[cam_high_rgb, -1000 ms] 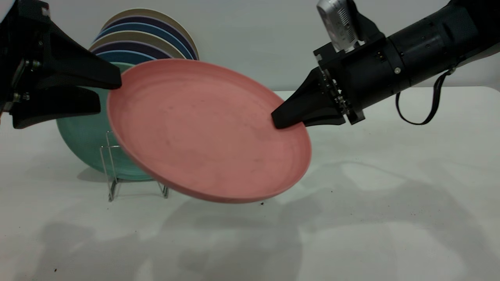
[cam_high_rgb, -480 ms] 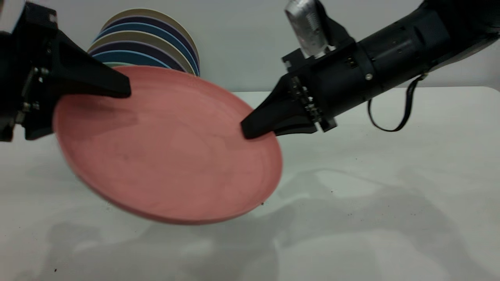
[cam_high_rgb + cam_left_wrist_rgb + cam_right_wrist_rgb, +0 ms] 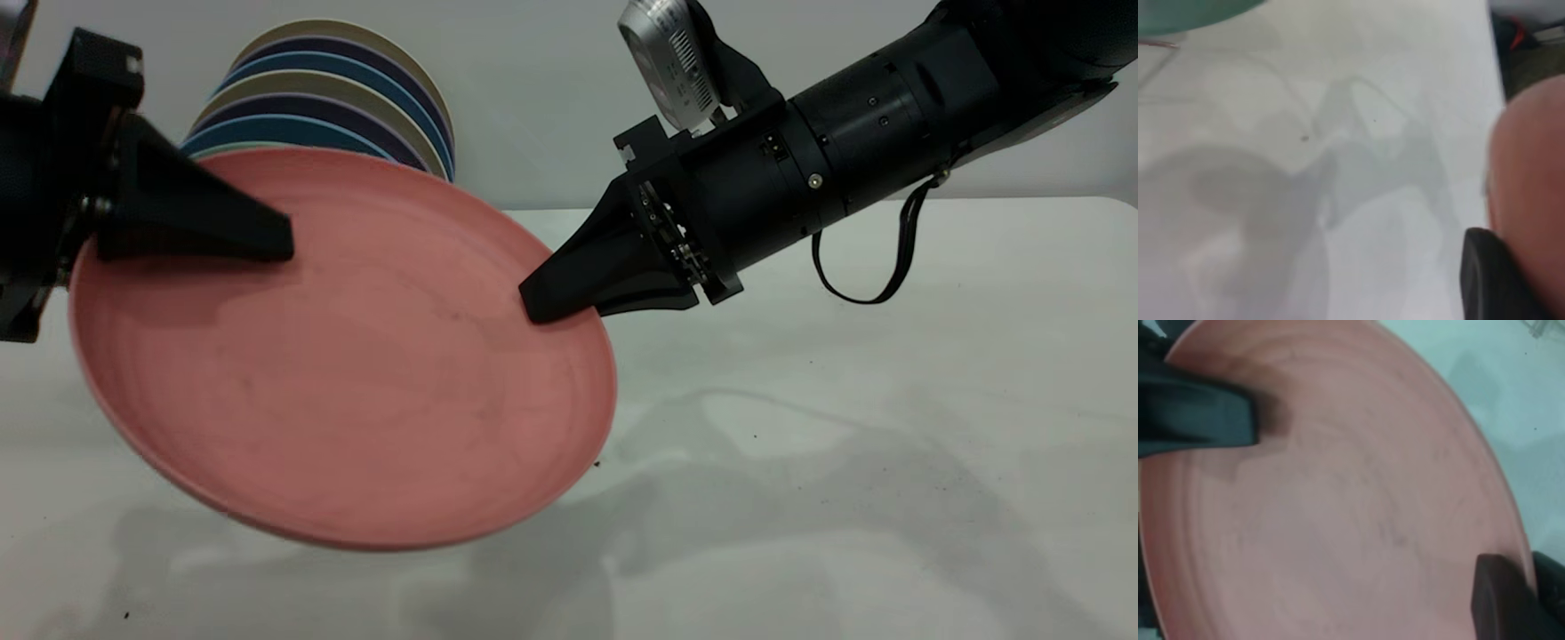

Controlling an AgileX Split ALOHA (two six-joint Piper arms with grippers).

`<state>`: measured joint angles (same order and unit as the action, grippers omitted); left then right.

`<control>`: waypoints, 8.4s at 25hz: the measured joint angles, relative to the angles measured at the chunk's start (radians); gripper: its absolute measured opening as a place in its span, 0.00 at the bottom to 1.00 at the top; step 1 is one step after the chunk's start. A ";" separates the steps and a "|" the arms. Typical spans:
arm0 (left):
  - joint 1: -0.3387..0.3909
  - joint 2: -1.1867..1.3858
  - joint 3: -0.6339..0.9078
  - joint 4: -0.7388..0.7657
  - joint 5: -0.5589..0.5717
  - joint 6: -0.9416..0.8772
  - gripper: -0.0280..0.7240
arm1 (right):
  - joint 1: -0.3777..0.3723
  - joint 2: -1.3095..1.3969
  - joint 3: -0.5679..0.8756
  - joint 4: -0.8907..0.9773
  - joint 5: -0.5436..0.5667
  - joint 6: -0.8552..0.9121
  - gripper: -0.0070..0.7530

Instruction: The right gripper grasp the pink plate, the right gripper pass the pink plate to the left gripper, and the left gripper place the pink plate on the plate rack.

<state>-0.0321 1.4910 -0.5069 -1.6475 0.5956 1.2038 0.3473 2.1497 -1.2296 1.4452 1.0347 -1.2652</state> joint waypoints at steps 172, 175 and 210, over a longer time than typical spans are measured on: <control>0.010 -0.935 -0.215 1.602 0.502 -1.088 0.56 | -0.086 -1.355 0.248 -1.251 0.206 1.123 0.59; 0.010 -1.038 -0.148 1.602 0.523 -1.093 0.56 | -0.086 -1.471 0.372 -1.265 0.206 1.099 0.59; 0.010 -1.415 0.021 1.619 0.542 -1.117 0.56 | -0.086 -1.902 0.751 -1.415 0.090 1.125 0.59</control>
<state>-0.0223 0.0761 -0.4862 -0.0288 1.1376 0.0865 0.2613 0.2480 -0.4785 0.0302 1.1243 -0.1401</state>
